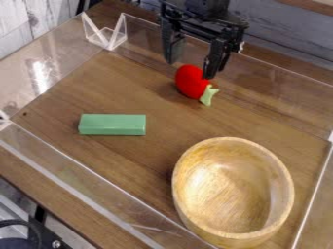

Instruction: Put the green block in the brown bowl

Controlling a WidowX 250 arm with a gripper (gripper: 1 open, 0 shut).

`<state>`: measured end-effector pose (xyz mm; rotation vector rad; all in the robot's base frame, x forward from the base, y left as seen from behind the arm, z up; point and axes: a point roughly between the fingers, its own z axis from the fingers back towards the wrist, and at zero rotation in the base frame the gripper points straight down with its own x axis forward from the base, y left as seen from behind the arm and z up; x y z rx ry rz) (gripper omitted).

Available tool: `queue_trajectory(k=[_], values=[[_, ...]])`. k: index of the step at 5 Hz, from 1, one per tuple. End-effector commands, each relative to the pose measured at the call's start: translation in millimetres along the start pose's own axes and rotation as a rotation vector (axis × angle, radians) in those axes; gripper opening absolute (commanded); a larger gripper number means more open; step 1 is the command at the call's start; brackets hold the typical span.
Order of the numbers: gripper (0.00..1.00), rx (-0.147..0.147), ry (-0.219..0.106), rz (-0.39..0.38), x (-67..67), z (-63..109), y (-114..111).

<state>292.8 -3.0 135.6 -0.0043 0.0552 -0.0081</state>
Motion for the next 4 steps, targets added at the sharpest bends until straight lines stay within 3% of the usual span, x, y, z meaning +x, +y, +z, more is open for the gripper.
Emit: queue_trajectory(k=[1, 2, 3, 4], values=[[1.0, 0.011, 0.014, -0.25, -12.8, -6.4, 14.4], [1.0, 0.018, 0.008, -0.477, -35.0, -19.9, 36.4], [1.0, 0.049, -0.024, -0.648, -53.9, -29.8, 60.7], [1.0, 0.08, -0.039, -0.798, -63.6, -33.3, 71.6]])
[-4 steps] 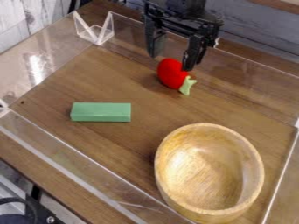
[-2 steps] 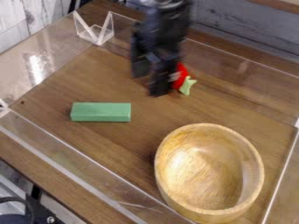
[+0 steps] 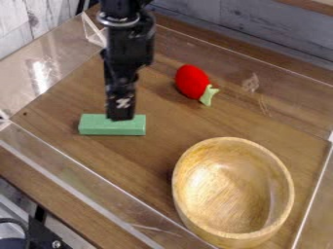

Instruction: Put the green block in the brown bowl

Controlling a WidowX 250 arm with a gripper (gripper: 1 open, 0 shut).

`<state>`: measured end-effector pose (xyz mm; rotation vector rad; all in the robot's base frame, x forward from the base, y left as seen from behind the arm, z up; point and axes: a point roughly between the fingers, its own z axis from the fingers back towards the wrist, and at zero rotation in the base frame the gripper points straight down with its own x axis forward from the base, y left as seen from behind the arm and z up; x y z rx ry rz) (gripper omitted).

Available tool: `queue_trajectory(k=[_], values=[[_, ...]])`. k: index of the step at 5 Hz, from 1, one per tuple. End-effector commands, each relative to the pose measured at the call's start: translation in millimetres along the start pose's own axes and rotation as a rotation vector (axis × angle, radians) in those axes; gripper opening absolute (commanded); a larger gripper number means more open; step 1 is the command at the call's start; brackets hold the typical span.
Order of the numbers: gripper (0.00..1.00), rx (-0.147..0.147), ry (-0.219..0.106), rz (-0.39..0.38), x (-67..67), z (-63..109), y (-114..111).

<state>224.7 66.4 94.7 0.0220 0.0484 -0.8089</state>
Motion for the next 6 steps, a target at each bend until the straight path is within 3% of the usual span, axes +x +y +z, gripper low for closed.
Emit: queue_trajectory(k=[1, 3, 6], values=[[1.0, 0.076, -0.026, -0.061, -1.4, 6.7, 8.5], [1.0, 0.107, -0.034, -0.073, -15.1, 11.6, 9.6], [1.0, 0.147, -0.071, -0.171, -18.7, -22.6, 25.1]])
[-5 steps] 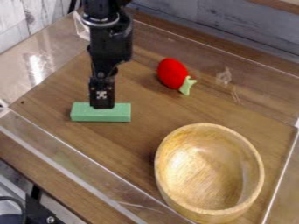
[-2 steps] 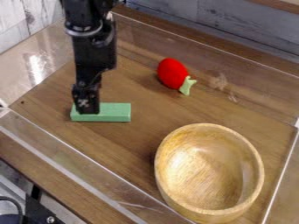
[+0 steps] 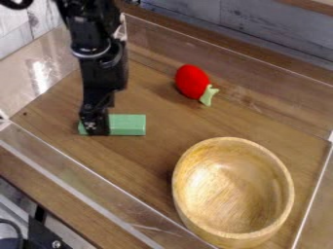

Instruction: Put the green block in the brown bowl

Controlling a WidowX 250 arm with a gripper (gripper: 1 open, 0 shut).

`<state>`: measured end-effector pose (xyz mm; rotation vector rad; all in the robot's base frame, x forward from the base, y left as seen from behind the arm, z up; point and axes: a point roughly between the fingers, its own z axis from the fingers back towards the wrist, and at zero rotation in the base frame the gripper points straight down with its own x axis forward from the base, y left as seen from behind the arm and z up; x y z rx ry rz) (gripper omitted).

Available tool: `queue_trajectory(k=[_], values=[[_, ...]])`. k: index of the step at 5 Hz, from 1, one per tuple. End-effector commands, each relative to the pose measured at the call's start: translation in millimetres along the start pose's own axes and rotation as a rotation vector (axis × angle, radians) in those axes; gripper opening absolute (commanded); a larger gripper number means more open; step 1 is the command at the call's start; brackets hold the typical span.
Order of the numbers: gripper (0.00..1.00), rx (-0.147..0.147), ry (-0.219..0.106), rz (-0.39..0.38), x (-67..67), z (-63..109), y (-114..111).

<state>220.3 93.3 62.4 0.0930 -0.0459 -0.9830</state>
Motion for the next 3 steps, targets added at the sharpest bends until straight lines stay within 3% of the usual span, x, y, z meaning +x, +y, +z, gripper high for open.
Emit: queue_trajectory(k=[1, 3], values=[[1.0, 0.051, -0.03, -0.014, 0.0, 6.8, 22.1], [1.0, 0.052, -0.066, 0.042, 13.8, -9.3, 28.6]])
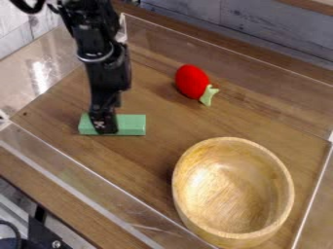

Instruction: Put the green block in the brown bowl

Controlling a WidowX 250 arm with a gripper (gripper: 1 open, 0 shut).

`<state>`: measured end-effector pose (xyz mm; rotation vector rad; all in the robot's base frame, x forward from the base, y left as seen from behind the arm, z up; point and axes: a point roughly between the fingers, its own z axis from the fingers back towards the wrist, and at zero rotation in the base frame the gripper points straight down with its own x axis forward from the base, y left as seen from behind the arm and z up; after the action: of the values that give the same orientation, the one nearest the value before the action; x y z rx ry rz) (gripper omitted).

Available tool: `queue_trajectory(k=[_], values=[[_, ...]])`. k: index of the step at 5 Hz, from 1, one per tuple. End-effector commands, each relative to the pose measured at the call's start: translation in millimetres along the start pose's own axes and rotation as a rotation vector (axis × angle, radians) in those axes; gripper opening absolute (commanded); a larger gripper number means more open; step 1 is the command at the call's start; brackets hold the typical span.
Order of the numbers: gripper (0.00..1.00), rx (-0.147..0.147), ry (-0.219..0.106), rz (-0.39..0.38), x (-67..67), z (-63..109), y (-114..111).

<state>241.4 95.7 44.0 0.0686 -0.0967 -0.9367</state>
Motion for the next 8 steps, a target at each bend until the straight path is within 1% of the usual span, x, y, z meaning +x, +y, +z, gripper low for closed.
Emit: queue_trajectory(k=[1, 2, 4, 5, 6, 7, 8], values=[[1.0, 0.03, -0.05, -0.05, 12.0, 8.3, 14.9], [1.0, 0.003, -0.078, -0.087, 15.0, 6.9, 17.1], [1.0, -0.035, -0.11, -0.065, 4.8, 16.2, 20.2], [1.0, -0.064, -0.124, -0.081, -0.3, 18.4, 18.2], [1.0, -0.089, -0.13, -0.111, -2.5, 18.8, 13.3], [1.0, -0.116, -0.147, -0.15, -2.7, 18.1, 8.3], [1.0, -0.133, -0.145, -0.148, -6.0, 8.2, 2.5]])
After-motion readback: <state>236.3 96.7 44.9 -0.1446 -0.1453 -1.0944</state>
